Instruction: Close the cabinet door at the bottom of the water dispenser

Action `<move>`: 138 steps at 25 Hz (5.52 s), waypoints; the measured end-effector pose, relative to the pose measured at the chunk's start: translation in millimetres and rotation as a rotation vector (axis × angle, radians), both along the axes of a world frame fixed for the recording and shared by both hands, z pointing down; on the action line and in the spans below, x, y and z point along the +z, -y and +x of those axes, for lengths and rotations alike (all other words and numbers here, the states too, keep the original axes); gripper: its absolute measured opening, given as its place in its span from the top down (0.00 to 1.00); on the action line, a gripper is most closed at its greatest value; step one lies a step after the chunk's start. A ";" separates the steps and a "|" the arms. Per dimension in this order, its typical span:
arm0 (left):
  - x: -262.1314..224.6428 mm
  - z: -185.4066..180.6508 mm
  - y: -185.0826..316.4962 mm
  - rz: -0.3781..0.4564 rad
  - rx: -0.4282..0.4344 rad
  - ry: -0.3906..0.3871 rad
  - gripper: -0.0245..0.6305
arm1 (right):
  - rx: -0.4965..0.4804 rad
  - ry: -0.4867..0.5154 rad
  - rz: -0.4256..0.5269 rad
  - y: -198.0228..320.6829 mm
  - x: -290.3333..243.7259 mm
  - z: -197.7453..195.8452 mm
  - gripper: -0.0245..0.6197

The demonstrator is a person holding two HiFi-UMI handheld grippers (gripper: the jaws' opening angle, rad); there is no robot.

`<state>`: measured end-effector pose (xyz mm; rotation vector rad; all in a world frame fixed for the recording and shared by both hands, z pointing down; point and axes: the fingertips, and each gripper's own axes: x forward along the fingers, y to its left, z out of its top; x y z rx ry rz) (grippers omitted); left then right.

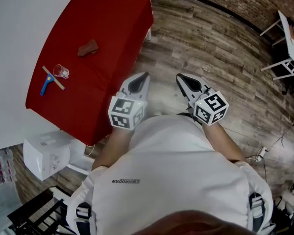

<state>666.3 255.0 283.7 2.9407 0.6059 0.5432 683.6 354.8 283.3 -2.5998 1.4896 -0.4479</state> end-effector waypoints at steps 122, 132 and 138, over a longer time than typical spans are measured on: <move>28.2 -705.1 135.8 -0.074 -1.449 0.009 0.97 | -1.415 -0.072 -0.106 233.1 25.5 -603.9 0.93; 28.7 -752.8 131.6 -0.062 -1.514 0.013 0.97 | -1.477 -0.067 -0.089 239.4 25.4 -653.1 0.93; 34.4 -767.8 124.9 -0.082 -1.567 0.013 0.97 | -1.518 -0.065 -0.096 241.2 27.0 -667.6 0.93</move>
